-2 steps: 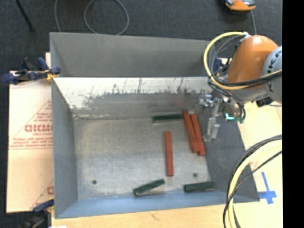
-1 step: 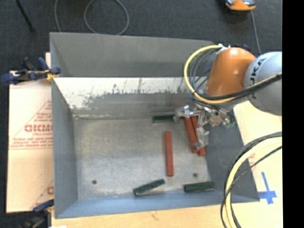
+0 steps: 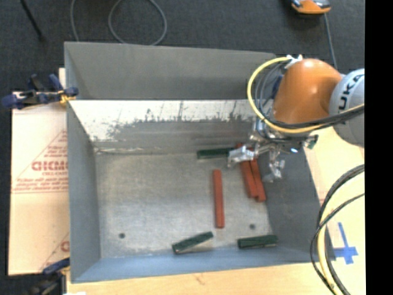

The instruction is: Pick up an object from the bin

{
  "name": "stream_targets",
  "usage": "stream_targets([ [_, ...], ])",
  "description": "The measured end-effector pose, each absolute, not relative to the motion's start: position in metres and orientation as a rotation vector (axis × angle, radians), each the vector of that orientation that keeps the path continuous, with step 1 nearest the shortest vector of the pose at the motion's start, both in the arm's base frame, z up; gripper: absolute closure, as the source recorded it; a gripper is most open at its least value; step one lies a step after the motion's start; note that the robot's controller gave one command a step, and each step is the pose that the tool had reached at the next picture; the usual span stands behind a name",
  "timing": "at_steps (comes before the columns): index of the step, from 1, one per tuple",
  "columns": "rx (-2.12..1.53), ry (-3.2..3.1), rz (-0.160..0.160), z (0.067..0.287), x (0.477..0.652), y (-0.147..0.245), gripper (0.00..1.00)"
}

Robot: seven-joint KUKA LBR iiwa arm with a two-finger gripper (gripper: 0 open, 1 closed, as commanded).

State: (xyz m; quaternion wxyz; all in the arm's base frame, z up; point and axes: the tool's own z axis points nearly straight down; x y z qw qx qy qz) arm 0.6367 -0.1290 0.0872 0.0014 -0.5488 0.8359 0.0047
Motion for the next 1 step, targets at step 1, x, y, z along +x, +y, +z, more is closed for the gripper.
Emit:
stream_targets([
  [1, -1.99, 2.43, 0.025, 0.0727, 0.6546, -0.1311, 0.0],
])
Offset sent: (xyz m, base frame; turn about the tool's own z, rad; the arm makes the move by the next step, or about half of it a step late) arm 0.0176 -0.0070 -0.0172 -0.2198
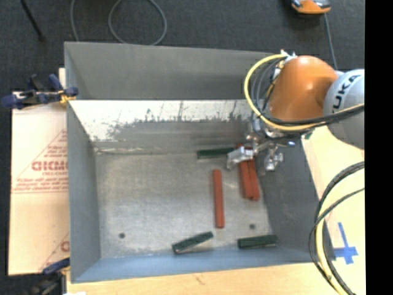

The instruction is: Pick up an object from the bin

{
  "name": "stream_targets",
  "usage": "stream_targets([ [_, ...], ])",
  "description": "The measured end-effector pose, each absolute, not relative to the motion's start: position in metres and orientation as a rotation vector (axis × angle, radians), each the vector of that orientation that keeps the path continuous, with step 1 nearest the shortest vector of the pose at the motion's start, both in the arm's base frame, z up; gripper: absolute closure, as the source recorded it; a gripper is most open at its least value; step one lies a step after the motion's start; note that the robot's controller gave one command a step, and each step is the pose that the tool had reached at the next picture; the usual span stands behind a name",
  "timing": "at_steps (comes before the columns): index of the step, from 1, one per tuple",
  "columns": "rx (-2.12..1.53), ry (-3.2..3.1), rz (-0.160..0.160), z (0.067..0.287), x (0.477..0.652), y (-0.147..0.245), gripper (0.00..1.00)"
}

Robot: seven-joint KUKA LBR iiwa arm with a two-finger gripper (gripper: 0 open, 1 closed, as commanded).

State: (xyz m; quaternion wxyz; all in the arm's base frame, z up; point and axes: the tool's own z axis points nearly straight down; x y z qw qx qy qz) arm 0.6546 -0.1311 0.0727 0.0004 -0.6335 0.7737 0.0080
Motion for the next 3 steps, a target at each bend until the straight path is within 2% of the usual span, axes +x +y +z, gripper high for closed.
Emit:
stream_targets([
  [1, -1.98, 2.429, 0.018, 0.074, 0.656, -0.132, 1.0],
  [2, -1.999, 2.416, -0.013, 0.193, 0.63, -0.147, 1.0],
  [3, -2.216, 2.219, -0.008, 0.267, 0.621, -0.135, 1.0],
])
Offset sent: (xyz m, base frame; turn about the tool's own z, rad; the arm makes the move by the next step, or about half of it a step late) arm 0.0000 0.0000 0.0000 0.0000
